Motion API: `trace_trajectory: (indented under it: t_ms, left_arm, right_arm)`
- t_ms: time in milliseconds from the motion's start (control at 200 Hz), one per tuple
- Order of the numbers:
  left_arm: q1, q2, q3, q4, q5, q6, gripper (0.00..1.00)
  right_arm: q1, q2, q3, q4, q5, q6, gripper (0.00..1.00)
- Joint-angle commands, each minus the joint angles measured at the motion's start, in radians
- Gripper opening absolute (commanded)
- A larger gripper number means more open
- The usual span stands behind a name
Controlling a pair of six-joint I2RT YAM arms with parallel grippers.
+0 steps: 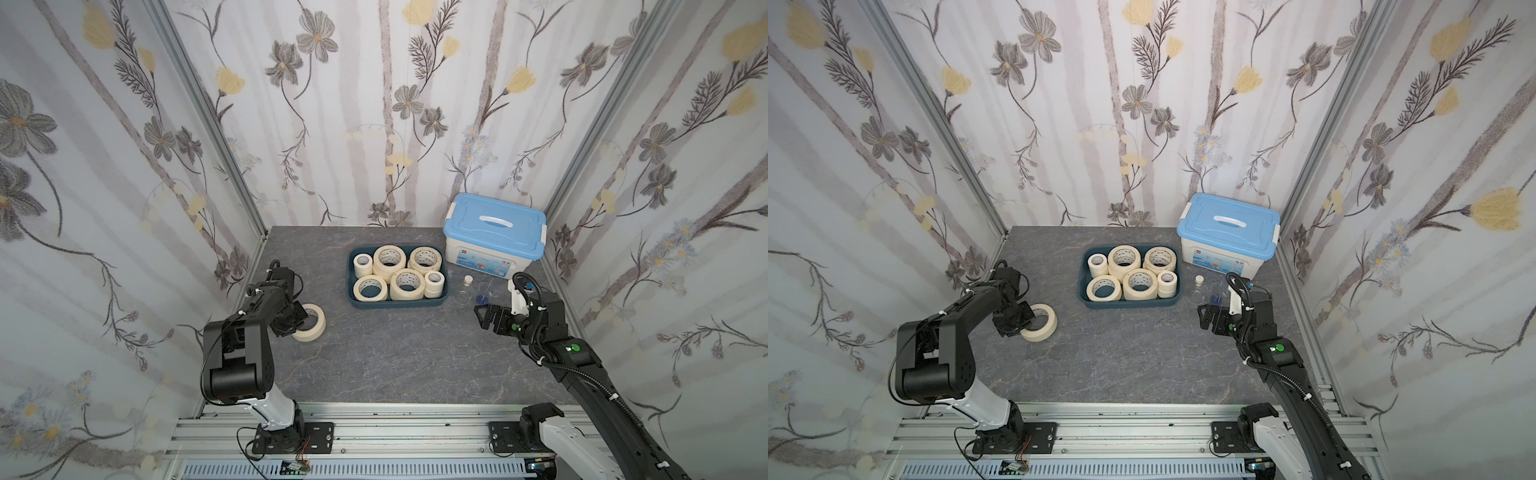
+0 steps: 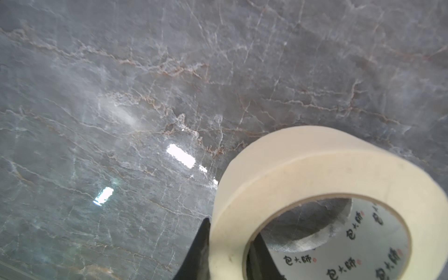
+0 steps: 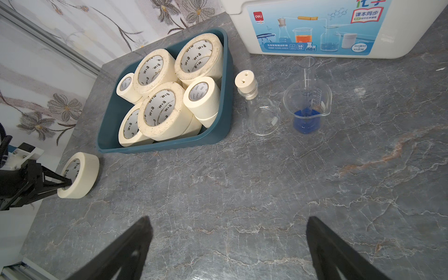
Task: Take out the art tape in the storage box
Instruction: Place the art tape at the center of the board.
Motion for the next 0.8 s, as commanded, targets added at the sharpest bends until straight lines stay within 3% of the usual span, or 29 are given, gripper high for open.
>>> trace_trajectory:
  t_ms: [0,445,794]
  left_arm:
    - [0.002,0.016,-0.002,0.022,0.007,-0.012,0.05]
    - [0.001,0.004,0.008,0.012,-0.004,0.000,0.36]
    - [-0.008,-0.097,0.147,-0.097,0.036,0.073,0.49]
  right_arm:
    - [0.000,0.003,0.000,0.015,-0.003,-0.002,1.00]
    - [0.001,-0.003,0.003,0.015,-0.002,-0.005,1.00]
    - [0.001,-0.010,0.024,0.006,-0.004,-0.003,1.00]
